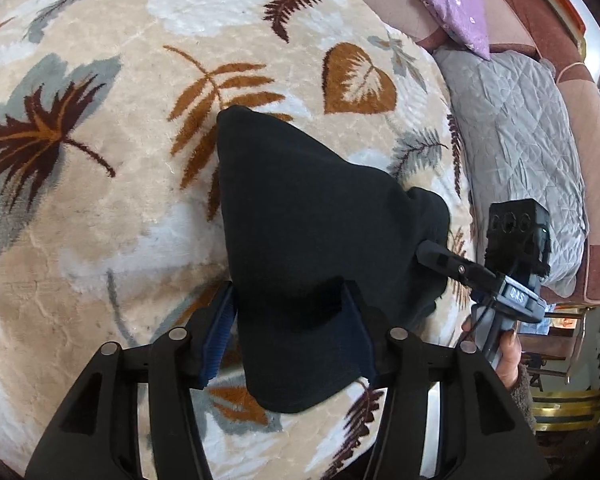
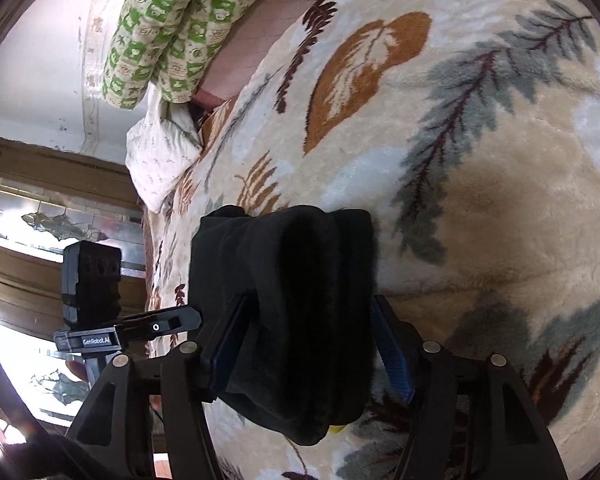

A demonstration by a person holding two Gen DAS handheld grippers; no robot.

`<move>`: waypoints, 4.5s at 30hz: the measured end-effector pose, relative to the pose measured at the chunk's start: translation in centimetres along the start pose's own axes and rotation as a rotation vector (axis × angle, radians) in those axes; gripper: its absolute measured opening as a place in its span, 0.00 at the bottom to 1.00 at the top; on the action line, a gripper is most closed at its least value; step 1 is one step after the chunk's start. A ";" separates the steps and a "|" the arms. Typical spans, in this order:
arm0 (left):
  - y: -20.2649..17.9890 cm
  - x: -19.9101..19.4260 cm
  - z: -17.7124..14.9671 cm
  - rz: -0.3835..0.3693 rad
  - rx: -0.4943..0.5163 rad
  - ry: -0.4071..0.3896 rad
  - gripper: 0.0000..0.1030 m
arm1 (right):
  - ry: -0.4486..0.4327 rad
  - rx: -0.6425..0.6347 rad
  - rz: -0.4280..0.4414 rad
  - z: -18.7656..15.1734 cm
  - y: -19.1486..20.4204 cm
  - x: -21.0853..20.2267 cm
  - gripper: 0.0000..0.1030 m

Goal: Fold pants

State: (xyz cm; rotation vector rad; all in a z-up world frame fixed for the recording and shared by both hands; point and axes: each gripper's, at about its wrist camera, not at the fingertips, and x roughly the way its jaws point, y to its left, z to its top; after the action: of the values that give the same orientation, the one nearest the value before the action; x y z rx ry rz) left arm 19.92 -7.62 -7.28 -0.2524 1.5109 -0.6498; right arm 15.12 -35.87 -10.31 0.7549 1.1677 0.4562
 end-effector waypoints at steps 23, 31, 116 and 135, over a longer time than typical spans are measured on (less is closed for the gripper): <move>0.4 -2.8 -2.0 -0.087 -0.040 -0.105 0.25 | -0.047 -0.195 -0.090 -2.0 4.6 -0.9 0.32; 4.3 -11.9 -2.7 -0.002 -0.024 -0.243 0.26 | -0.083 -0.289 -0.011 -1.3 14.1 0.5 0.32; 5.5 -12.5 -24.0 0.673 -0.064 -0.693 0.43 | -0.478 -0.441 -0.635 -23.4 22.8 0.8 1.00; 4.2 -13.1 -24.7 0.699 -0.024 -0.756 0.46 | -0.477 -0.434 -0.632 -23.7 22.6 0.7 1.00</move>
State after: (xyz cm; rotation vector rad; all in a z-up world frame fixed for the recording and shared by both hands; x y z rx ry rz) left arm -2.10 8.69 -0.35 0.0298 0.7832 0.0452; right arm -5.54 -13.26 1.22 0.0806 0.7579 -0.0156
